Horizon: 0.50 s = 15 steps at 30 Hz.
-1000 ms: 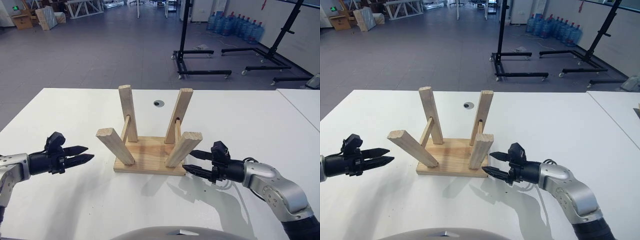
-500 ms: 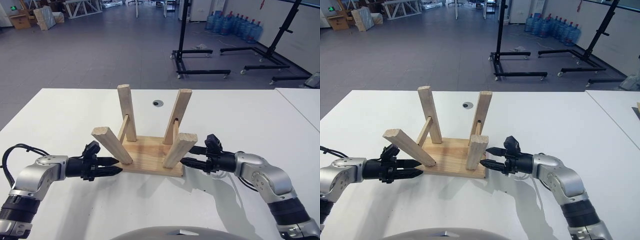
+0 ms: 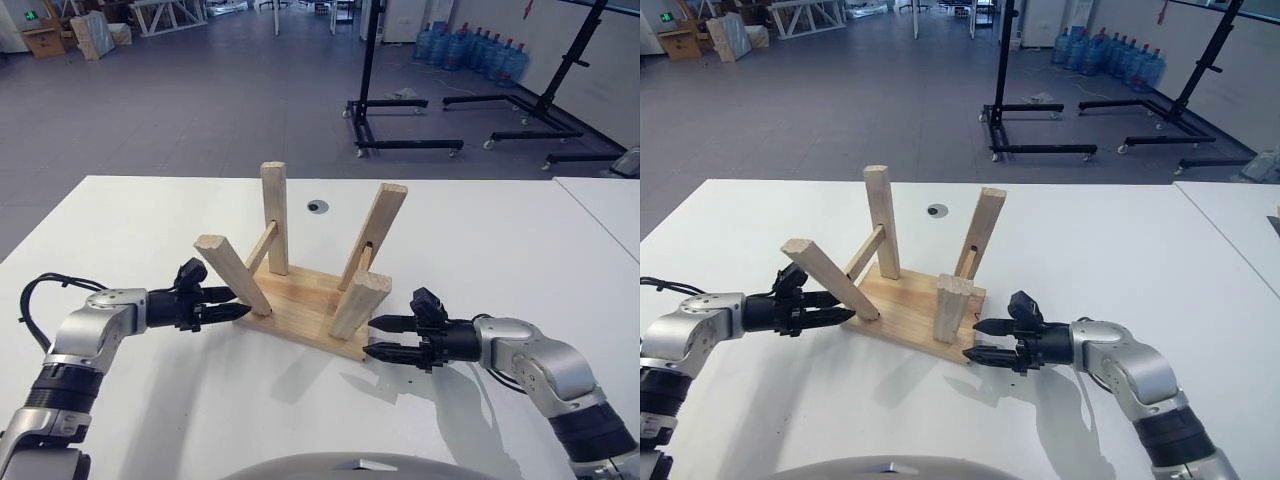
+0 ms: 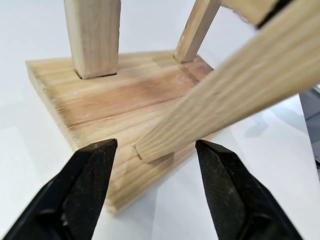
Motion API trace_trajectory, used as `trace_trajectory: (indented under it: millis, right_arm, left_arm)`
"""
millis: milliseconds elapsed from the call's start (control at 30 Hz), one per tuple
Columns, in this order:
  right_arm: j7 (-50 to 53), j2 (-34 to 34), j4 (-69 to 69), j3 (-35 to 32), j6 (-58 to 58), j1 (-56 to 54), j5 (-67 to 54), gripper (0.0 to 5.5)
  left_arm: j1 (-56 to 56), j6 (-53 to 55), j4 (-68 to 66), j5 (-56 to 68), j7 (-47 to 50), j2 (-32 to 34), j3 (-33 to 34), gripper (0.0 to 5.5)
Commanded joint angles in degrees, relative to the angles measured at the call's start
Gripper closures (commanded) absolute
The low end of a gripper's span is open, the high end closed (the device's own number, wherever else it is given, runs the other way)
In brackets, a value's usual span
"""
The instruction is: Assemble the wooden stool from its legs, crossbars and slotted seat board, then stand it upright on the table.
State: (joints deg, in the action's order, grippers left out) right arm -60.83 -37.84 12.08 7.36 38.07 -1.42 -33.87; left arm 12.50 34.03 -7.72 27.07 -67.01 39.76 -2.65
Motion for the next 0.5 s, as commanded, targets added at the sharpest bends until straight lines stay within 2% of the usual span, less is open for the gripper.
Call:
trace_trajectory:
  millis: [33,500]
  right_arm:
    - [2.05,1.23,0.61,-0.77,0.73,0.1,-0.31,1.99]
    - [3.22,1.91,-1.37,-3.88,0.01,0.19,-0.49,1.99]
  left_arm:
    - [-0.17,-1.65,3.15,-2.27,0.17,-1.74,-3.87,2.63]
    - [-6.39,2.21,13.28,0.44,-0.12,-2.69,-6.83,2.63]
